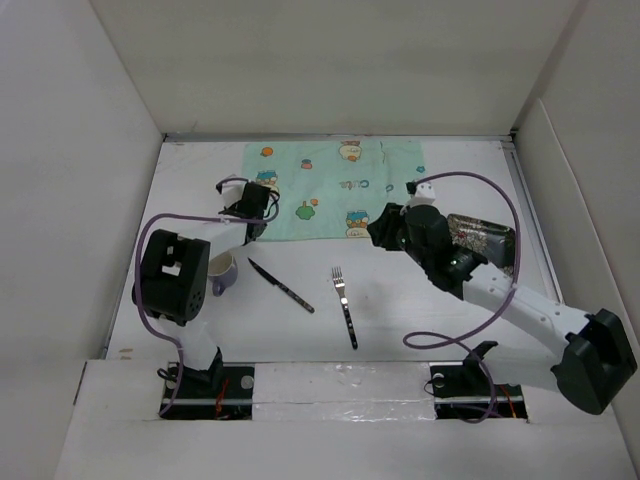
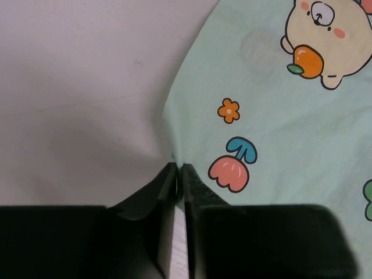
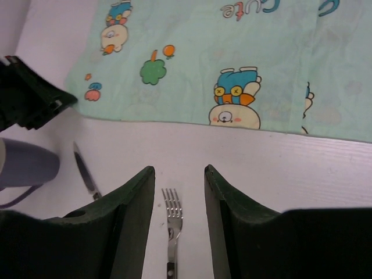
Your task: Set the dinner table for one person
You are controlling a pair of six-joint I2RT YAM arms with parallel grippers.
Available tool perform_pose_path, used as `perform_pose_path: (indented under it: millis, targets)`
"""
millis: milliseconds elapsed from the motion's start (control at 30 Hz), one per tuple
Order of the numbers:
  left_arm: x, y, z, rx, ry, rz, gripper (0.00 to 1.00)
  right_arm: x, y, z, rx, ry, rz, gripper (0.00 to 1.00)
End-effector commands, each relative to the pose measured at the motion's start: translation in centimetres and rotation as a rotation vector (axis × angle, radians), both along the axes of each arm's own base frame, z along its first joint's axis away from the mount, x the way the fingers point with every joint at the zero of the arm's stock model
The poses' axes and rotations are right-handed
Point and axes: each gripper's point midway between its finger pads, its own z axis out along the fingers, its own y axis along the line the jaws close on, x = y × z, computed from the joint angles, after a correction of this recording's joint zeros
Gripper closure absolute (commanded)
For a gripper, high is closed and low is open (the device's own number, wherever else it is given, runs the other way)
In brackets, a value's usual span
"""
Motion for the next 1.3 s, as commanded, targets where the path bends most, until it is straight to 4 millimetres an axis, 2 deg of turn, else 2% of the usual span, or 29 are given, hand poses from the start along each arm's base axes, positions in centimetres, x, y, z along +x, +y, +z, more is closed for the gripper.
perform_pose_path:
  millis: [0,33,100,133,167,200,267,300,367,400,467,500,533,600,633,667,700,767,800,833,867,900,933,967,1067,1133,1167,1233,1267]
  targets:
    - [0.8,0.5,2.7,0.01,-0.05,0.008,0.89,-0.8,0.0,2.9,0.055,-0.071,-0.019,0.55]
    - [1.0,0.3,3.0,0.012,-0.045,-0.007,0.72,-0.8,-0.3,2.8,0.047,-0.067,-0.032,0.55]
    - [1.8,-0.6,4.8,-0.02,-0.081,-0.042,0.57,-1.0,-1.2,2.5,0.019,-0.057,-0.059,0.66]
    - [2.3,-1.0,5.7,-0.038,-0.111,-0.062,0.44,-1.1,-1.6,2.3,0.003,-0.059,-0.069,0.73]
    - [2.5,-1.9,6.8,-0.051,-0.136,-0.095,0.41,-1.2,-1.9,2.3,0.001,-0.063,-0.077,0.94]
    - [2.9,-2.9,8.9,-0.074,-0.183,-0.125,0.4,-1.3,-2.3,2.1,-0.007,-0.065,-0.09,1.0]
    - [2.7,-4.4,11.3,-0.078,-0.217,-0.171,0.39,-2.0,-2.8,3.4,0.015,-0.1,-0.084,1.0]
    - [2.7,-5.4,14.2,-0.109,-0.271,-0.209,0.39,-2.6,-2.5,4.0,0.027,-0.114,-0.061,1.0]
    - [2.2,-6.6,17.1,-0.154,-0.337,-0.269,0.43,-3.9,-3.7,6.1,0.047,-0.165,-0.064,1.0]
    - [0.9,-8.1,19.7,-0.205,-0.394,-0.351,0.46,-4.4,-4.6,6.9,0.051,-0.184,-0.097,1.0]
    - [-0.5,-9.7,22.7,-0.278,-0.469,-0.446,0.61,-5.6,-6.7,8.3,0.086,-0.22,-0.15,1.0]
    - [-2.8,-10.9,24.3,-0.348,-0.505,-0.54,0.67,-5.7,-8.0,8.5,0.091,-0.23,-0.215,1.0]
    - [-3.7,-11.4,26.2,-0.381,-0.57,-0.589,0.8,-6.2,-8.9,7.5,0.081,-0.194,-0.249,1.0]
    - [-7.3,-12.3,28.5,-0.45,-0.626,-0.71,0.94,-6.3,-11.6,6.8,0.065,-0.18,-0.356,1.0]
    - [-8.4,-12.2,28.9,-0.461,-0.625,-0.731,1.0,-6.2,-13.5,5.6,0.042,-0.139,-0.428,1.0]
    - [-11.3,-11.7,31.1,-0.459,-0.676,-0.787,1.0,-6.0,-16.3,4.0,-0.007,-0.093,-0.547,1.0]
    - [-11.3,-11.6,31.1,-0.459,-0.676,-0.788,1.0,-6.0,-16.4,4.0,-0.007,-0.092,-0.549,1.0]
    - [-13.9,-10.4,32.3,-0.4,-0.703,-0.823,1.0,-5.7,-20.4,2.4,-0.046,-0.041,-0.682,1.0]
    - [-14.8,-10.1,32.3,-0.389,-0.71,-0.841,0.97,-5.4,-21.0,1.6,-0.043,-0.012,-0.684,1.0]
    - [-15.7,-10.0,32.2,-0.378,-0.705,-0.864,0.85,-4.8,-21.9,1.3,-0.028,-0.012,-0.702,1.0]
    - [-16.8,-9.6,32.6,-0.347,-0.728,-0.899,0.8,-4.5,-24.6,0.6,-0.015,0.005,-0.786,1.0]
    - [-17.5,-9.8,32.3,-0.346,-0.721,-0.932,0.75,-4.3,-25.1,-0.9,0.004,0.044,-0.779,0.99]
    - [-18.0,-9.8,31.9,-0.34,-0.713,-0.948,0.67,-3.7,-26.4,-1.8,0.014,0.07,-0.813,0.93]
    - [-18.8,-9.5,32.2,-0.325,-0.738,-0.968,0.63,-4.0,-29.6,-2.3,0.028,0.089,-0.9,0.71]
    - [-19.5,-9.0,31.3,-0.302,-0.75,-0.968,0.59,-3.1,-32.7,-3.0,0.069,0.112,-0.949,0.41]
    - [-19.8,-9.4,30.3,-0.296,-0.749,-0.978,0.58,-3.0,-35.3,-3.4,0.116,0.1,-1.027,0.34]
    - [-20.2,-9.4,30.3,-0.293,-0.769,-0.981,0.58,-2.7,-36.0,-4.7,0.124,0.136,-1.04,0.3]
    - [-20.1,-9.3,29.1,-0.263,-0.757,-0.975,0.56,-2.1,-37.0,-5.2,0.102,0.155,-1.049,0.28]
    - [-20.3,-9.0,29.1,-0.25,-0.767,-0.968,0.56,-2.0,-37.6,-6.6,0.075,0.207,-1.066,0.26]
